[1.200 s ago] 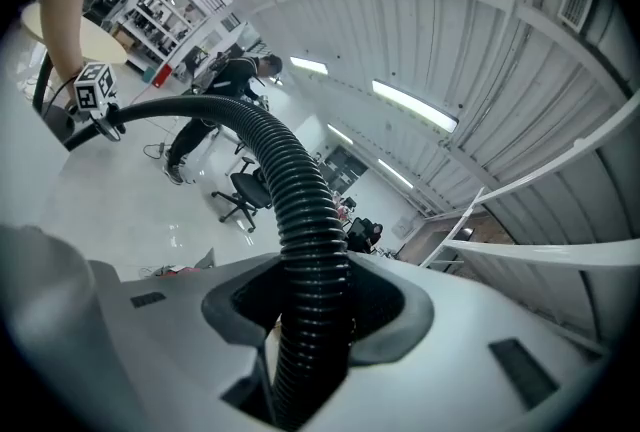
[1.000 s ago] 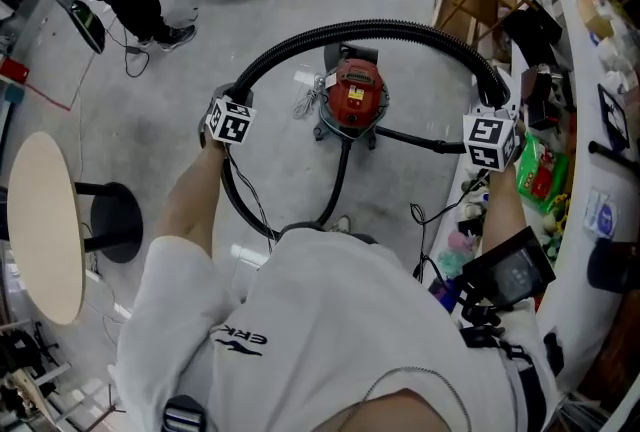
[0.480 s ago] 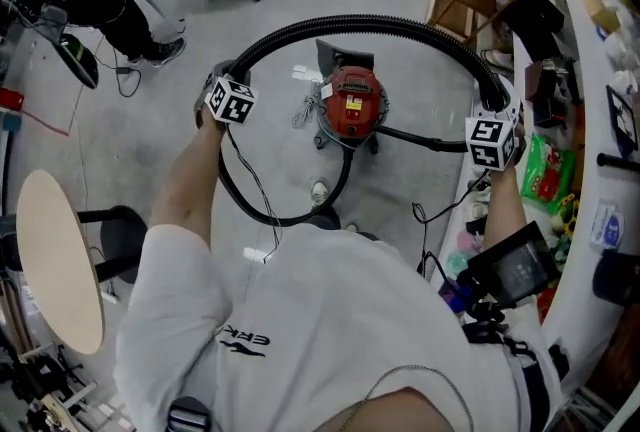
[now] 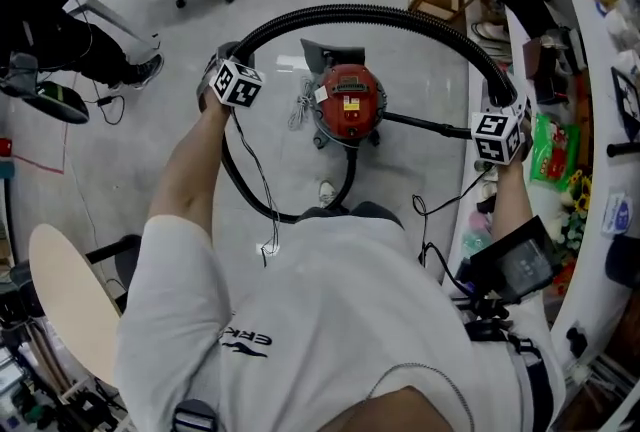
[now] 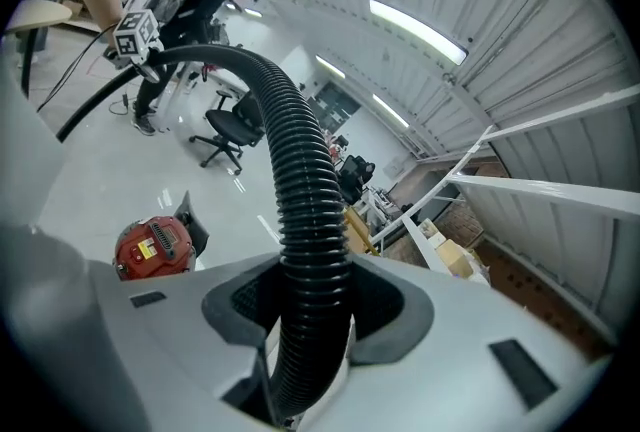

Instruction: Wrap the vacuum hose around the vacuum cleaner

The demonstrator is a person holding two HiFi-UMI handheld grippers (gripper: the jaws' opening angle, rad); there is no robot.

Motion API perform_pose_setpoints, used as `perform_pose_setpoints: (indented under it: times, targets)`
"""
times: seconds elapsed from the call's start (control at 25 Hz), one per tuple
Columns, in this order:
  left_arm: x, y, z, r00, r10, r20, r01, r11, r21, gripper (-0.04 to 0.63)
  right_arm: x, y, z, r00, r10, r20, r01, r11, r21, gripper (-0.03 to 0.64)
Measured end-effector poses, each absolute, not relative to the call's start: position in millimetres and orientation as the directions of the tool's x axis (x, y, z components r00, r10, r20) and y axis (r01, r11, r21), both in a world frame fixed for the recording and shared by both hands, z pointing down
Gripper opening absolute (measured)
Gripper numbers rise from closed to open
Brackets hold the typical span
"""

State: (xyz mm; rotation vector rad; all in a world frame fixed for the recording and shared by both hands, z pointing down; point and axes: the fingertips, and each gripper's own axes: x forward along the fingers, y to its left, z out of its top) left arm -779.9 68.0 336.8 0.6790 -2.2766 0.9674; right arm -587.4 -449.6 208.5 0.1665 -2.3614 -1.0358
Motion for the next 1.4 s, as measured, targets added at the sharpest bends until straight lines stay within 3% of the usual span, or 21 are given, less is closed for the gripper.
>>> perform_pose_setpoints:
  times: [0.6, 1.0, 1.4]
  targets:
    - [-901, -18, 371, -0.684, -0.231, 0.692, -0.705, 0.454, -0.545, 0.114, -635, -522, 273, -0.774, -0.366, 0.516, 0.139, 0.697, 0.703, 0.167]
    - [-979, -76, 450, -0.631, -0.182, 0.754, -0.760, 0.341, -0.554, 0.114, -677, -566, 344, -0.735, -0.354, 0.578, 0.207, 0.695, 0.689, 0.166]
    - [-1030, -149, 535, -0.576, -0.168, 0.800, -0.809, 0.260, -0.528, 0.114, -673, -598, 431, -0.663, -0.366, 0.654, 0.219, 0.740, 0.636, 0.166]
